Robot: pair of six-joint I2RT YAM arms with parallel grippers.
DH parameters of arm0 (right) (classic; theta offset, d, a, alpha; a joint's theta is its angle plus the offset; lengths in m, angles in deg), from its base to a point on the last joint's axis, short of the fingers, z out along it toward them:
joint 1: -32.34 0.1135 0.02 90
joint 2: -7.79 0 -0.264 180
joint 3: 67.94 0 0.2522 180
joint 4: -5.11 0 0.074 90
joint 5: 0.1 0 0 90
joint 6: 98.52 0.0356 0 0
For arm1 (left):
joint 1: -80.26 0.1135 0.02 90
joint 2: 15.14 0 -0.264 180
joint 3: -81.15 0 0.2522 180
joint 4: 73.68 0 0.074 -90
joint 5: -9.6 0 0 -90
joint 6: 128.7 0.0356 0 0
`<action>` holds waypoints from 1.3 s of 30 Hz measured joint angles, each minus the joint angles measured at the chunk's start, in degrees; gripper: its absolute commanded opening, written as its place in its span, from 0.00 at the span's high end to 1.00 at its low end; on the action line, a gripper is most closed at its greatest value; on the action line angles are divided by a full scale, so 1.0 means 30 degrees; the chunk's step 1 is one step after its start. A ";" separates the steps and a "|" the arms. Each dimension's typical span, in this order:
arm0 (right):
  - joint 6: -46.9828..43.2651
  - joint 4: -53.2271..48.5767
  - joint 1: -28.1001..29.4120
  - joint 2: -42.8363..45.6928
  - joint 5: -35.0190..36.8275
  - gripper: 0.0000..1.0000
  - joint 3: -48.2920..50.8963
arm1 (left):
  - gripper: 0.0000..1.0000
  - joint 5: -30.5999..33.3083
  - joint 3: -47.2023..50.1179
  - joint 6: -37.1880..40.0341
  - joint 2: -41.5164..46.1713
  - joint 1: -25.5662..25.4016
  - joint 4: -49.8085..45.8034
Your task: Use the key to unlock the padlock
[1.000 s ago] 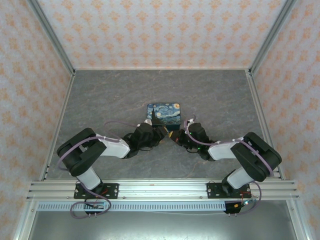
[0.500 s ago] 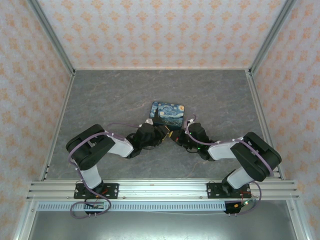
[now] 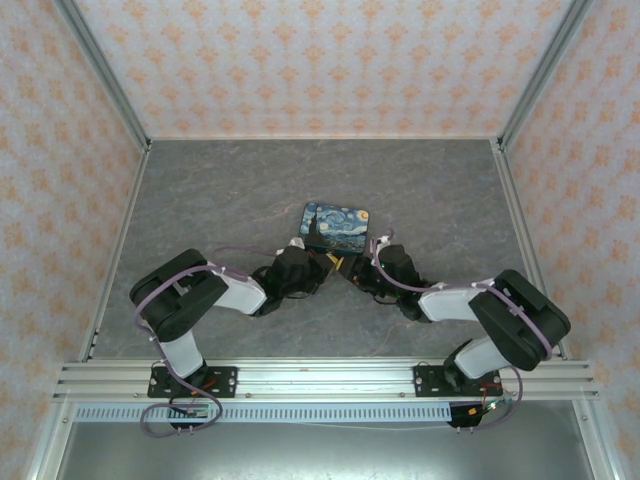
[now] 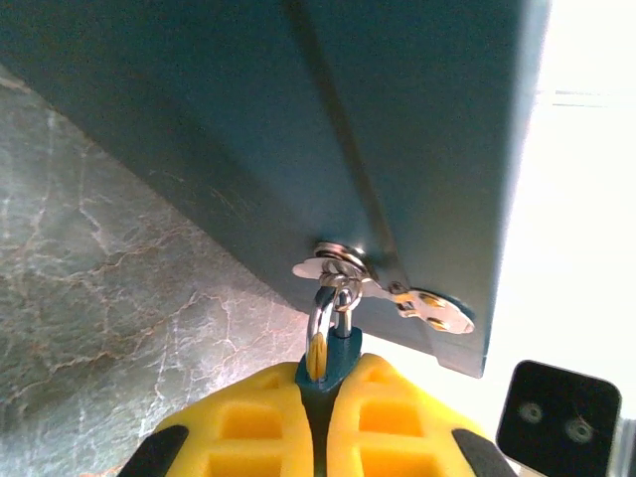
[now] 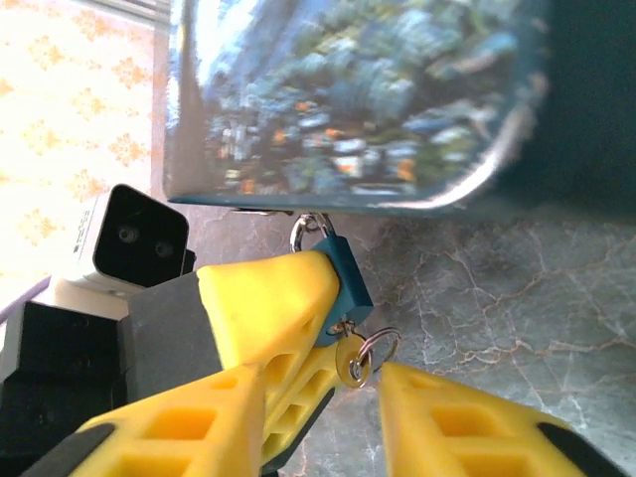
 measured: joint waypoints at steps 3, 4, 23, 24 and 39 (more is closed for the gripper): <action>-0.0882 -0.1122 0.0000 0.1188 0.0517 0.44 0.0007 | 1.00 0.0007 -0.0007 -0.0117 0.0481 0.0000 -0.0539; -0.1253 -0.1625 0.0000 0.1690 0.0809 0.42 0.0015 | 1.00 0.0007 -0.0015 -0.0146 0.0612 0.0000 -0.0750; -1.8549 -0.6980 0.1851 0.9887 0.3840 0.23 -0.0707 | 1.00 -0.0036 -0.0947 -0.4721 0.3410 0.0000 -0.7854; -1.9693 -0.7060 0.2433 0.9865 0.4131 0.23 -0.0707 | 1.00 -0.0029 -0.1005 -0.4962 0.3497 0.0000 -0.8276; -2.9798 -0.6127 0.5690 0.5865 0.8422 0.29 -0.0095 | 1.00 -0.0532 -0.2718 -0.6419 0.4867 0.0000 -1.3267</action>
